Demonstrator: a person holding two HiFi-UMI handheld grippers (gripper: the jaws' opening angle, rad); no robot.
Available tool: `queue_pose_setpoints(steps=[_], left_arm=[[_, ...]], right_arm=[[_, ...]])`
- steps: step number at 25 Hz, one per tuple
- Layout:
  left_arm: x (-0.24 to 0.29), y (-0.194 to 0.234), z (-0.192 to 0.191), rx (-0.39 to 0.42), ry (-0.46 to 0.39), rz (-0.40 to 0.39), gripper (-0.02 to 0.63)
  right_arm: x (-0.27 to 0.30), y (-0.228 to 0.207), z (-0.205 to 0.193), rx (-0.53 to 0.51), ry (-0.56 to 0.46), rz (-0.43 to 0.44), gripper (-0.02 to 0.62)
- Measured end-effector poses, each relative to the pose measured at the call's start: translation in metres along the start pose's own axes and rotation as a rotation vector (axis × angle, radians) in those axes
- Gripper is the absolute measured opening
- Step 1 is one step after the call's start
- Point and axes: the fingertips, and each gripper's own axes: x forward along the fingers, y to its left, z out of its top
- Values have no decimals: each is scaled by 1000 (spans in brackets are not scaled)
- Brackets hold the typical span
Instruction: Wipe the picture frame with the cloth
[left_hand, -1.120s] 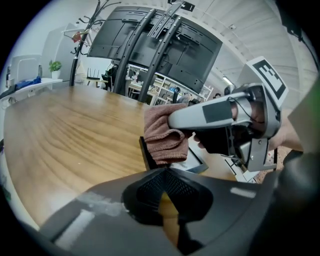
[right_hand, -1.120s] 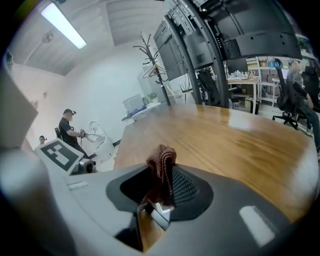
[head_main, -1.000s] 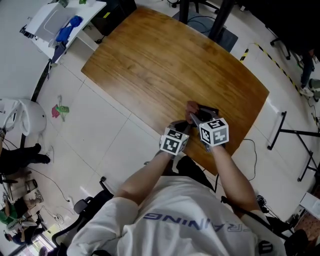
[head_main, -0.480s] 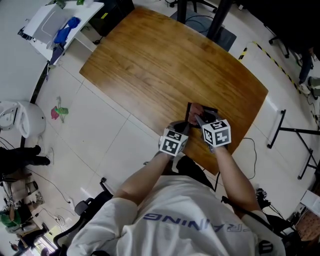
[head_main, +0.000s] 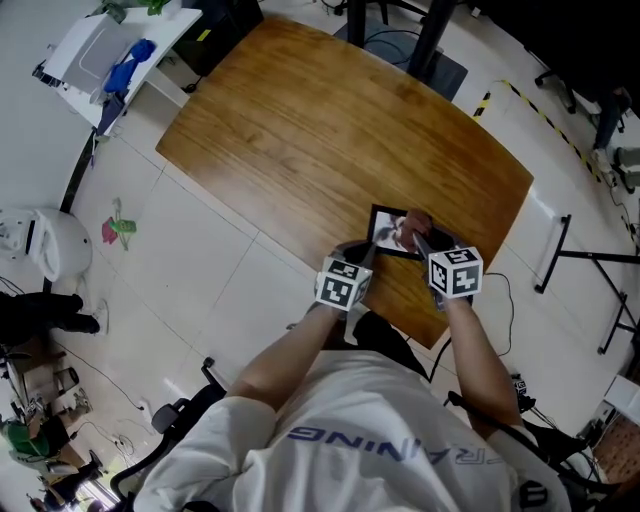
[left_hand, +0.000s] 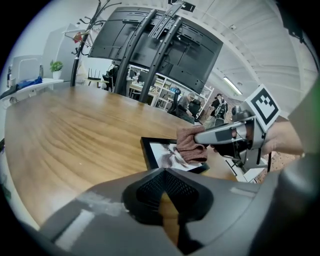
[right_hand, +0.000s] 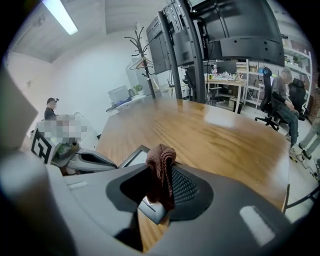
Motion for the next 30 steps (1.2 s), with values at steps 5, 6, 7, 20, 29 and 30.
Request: queue_pose_setpoints(steps=[5,6,7,20,29,30], left_arm=[[1,1,1,3,-3,2,3],[1,1,0,3,-1,1,3],[1,1,0,3,-1,0,3],[1,-1,2,13,-9,3,3],[-4,6,-1,-12,-13,23,3],[-5,7,-1,-16,-12,23,3]], right_arm=[[-12,-20,-6,35,-16,-27,115],[-15,-22,-8,40,-21,-31,115],[-18,-24,-9,44,-24,-35,115],[-41,-3,19,75,-104,26,115],[-5,65,22,-7,-36,171,115],[-1,70,21,-14,-24,181,115]])
